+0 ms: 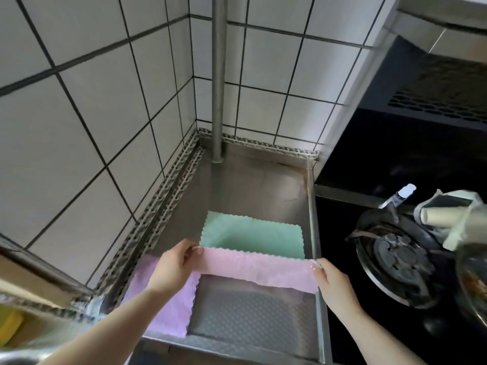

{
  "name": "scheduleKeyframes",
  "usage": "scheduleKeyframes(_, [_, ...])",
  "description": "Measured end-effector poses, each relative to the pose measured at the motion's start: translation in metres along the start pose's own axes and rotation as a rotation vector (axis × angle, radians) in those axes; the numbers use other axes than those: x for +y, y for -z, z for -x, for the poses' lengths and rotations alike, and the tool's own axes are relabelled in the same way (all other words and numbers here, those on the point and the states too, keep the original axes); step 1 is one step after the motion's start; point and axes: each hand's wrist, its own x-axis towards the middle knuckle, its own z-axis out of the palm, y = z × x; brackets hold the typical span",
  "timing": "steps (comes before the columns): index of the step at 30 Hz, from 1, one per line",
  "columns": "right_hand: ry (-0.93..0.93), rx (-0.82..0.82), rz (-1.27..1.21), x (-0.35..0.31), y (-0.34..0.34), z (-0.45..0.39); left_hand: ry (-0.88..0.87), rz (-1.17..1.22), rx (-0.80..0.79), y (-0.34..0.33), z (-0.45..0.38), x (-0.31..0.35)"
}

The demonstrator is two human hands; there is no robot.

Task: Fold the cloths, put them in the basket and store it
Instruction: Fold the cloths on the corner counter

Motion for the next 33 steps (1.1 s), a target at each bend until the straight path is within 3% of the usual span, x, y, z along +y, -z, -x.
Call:
scheduleKeyframes(5, [-0.058,0.092,-0.103,-0.011,0.0,-0.03,0.065,0.061,0.058,-0.007,-0.04,0.004])
scheduleKeyframes(11, [-0.071,0.134,-0.117,-0.025,-0.004,-0.086,0.1,-0.042,0.035,-0.021,-0.091,0.004])
scheduleKeyframes(21, [-0.15,0.038,-0.018,-0.013,-0.024,-0.138,0.245,-0.145,0.008,-0.044,-0.145,-0.009])
scheduleKeyframes(28, [-0.175,0.076,-0.049,-0.01,-0.025,-0.143,0.302,-0.134,-0.028,-0.052,-0.15,-0.002])
scheduleKeyframes(30, [-0.094,0.185,-0.105,-0.016,-0.026,-0.133,0.182,-0.169,0.056,-0.053,-0.141,0.002])
scheduleKeyframes(33, [0.198,0.226,0.017,-0.034,-0.047,-0.11,-0.211,-0.321,0.049,-0.075,-0.116,0.015])
